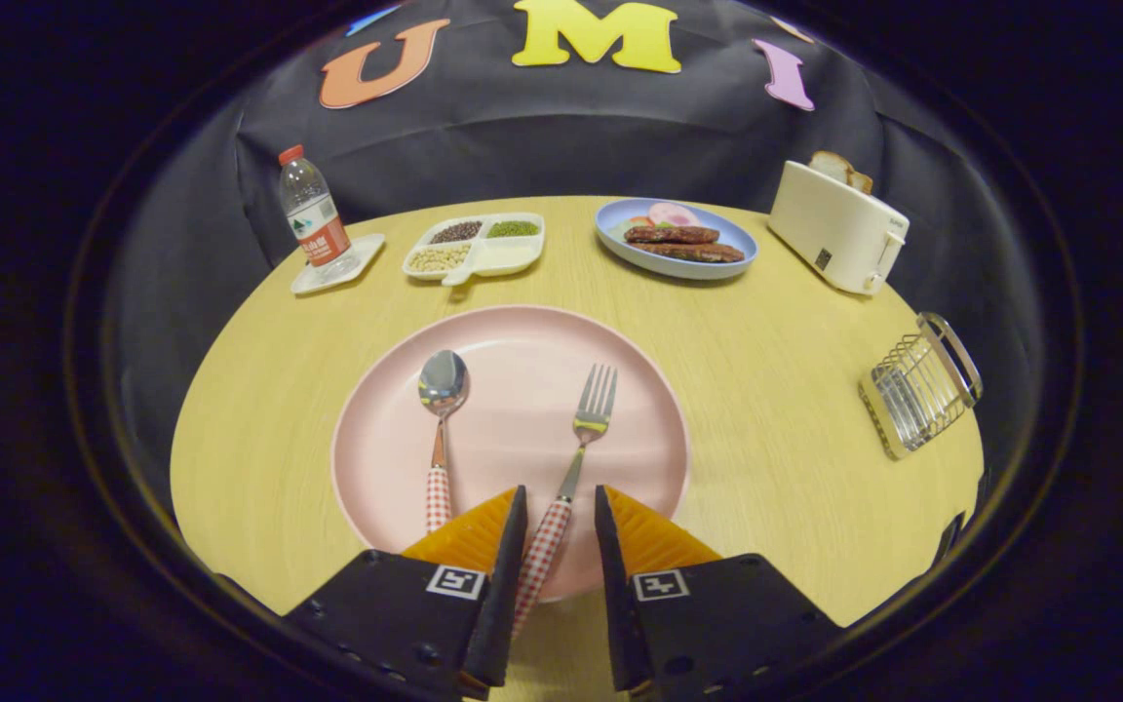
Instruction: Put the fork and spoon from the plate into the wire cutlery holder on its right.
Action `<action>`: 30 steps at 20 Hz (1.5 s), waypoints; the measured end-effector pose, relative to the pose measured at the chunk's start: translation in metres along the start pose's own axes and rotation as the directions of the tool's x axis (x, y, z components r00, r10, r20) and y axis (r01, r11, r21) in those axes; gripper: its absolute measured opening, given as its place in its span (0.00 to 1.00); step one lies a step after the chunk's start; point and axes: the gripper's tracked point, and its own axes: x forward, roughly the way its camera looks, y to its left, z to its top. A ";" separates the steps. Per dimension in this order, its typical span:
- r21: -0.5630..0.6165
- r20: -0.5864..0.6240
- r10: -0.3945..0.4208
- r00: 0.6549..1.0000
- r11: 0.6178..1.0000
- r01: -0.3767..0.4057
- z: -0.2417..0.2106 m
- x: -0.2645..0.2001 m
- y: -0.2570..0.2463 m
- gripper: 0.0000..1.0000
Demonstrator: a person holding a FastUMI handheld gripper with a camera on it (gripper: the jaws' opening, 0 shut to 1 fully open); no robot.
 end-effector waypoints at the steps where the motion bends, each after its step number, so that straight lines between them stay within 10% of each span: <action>1: 0.000 -0.011 0.012 1.000 1.000 -0.012 -0.003 0.000 0.004 0.39; 8: -0.022 -0.045 0.006 0.999 1.000 -0.007 -0.007 -0.004 0.004 0.06; 30: -0.157 0.189 0.038 0.981 0.988 -0.008 0.091 -0.175 -0.151 0.06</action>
